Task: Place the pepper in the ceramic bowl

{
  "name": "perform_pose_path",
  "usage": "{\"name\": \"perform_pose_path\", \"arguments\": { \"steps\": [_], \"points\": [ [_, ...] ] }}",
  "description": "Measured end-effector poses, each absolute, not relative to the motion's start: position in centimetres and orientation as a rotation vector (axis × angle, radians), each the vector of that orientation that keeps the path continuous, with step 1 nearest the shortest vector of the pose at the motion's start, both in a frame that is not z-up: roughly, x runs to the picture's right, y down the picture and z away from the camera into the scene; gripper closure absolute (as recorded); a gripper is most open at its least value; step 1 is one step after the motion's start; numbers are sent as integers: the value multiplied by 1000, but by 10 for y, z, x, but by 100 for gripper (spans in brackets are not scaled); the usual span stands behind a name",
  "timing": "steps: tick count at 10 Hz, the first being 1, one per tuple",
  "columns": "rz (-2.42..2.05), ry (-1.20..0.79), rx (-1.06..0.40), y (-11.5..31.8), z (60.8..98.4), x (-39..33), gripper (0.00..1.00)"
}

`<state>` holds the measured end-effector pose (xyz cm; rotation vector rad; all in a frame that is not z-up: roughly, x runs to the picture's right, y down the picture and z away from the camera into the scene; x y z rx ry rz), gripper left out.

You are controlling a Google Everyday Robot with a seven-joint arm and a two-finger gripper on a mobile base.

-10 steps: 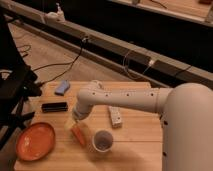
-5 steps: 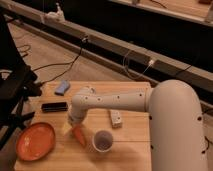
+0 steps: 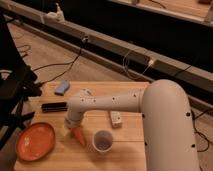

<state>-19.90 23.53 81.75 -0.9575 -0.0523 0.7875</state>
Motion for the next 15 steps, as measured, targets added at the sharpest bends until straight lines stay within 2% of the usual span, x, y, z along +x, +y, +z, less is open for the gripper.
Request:
{"name": "perform_pose_path", "arguments": {
  "steps": [3,4,7,12,15],
  "points": [
    [789,-40,-963,236,820,-196,92],
    [798,-45,-958,231,819,-194,98],
    [861,-133,-953,201,806,-195,100],
    [1084,-551,-933,72,752,-187,100],
    [1124,-725,-967,40,726,-219,100]
  ]
}}
